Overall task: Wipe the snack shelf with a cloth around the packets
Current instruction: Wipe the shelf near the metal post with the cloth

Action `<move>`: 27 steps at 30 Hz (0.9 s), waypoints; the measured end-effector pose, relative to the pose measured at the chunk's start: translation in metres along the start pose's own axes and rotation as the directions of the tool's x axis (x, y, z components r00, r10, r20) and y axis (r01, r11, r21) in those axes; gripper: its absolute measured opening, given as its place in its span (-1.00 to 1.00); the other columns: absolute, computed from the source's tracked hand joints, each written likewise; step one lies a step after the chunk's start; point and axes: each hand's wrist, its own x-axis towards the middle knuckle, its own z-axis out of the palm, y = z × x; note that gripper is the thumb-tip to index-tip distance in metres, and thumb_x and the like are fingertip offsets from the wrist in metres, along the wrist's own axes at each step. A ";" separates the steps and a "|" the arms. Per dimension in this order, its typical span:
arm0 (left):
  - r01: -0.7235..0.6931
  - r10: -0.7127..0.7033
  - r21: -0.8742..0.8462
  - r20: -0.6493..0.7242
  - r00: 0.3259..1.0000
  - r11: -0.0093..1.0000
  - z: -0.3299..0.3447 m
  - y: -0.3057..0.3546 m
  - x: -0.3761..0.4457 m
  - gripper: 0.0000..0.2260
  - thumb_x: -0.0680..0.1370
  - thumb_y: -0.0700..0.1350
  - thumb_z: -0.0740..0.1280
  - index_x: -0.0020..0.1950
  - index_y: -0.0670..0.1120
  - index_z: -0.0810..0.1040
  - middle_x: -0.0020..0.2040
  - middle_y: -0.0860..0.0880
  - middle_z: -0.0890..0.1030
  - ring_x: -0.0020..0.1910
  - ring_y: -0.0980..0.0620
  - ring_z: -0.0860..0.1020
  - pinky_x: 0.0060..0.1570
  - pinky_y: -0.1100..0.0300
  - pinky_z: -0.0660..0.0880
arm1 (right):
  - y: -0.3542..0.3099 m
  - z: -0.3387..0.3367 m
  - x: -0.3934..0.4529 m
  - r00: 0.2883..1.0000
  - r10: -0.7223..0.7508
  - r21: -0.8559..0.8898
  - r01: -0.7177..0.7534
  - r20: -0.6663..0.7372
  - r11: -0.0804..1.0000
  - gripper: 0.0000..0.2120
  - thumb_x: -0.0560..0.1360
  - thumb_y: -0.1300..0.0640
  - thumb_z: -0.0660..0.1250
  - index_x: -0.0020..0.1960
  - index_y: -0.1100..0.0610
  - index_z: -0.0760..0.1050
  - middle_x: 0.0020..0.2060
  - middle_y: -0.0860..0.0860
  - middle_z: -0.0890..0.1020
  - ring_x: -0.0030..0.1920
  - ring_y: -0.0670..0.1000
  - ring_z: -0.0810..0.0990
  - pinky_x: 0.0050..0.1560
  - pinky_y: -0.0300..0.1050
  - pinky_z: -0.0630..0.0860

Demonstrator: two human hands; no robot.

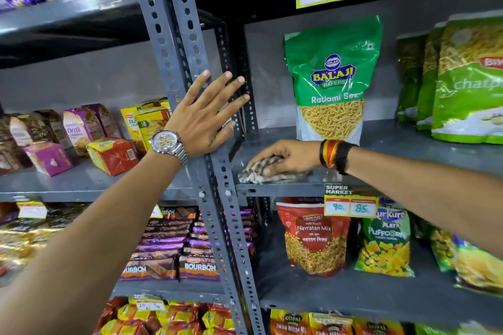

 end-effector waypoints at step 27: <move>0.014 -0.016 -0.043 -0.046 0.999 0.999 0.005 0.000 0.005 -0.48 0.66 0.04 0.06 0.61 -0.10 0.24 0.65 -0.16 0.11 0.64 -0.16 0.02 0.57 -0.28 -0.09 | 0.032 -0.040 0.088 0.866 0.151 0.023 -0.159 -0.477 0.987 -0.67 0.54 0.27 0.33 0.29 0.14 0.54 0.17 0.09 0.64 0.13 -0.02 0.60 0.21 -0.30 0.50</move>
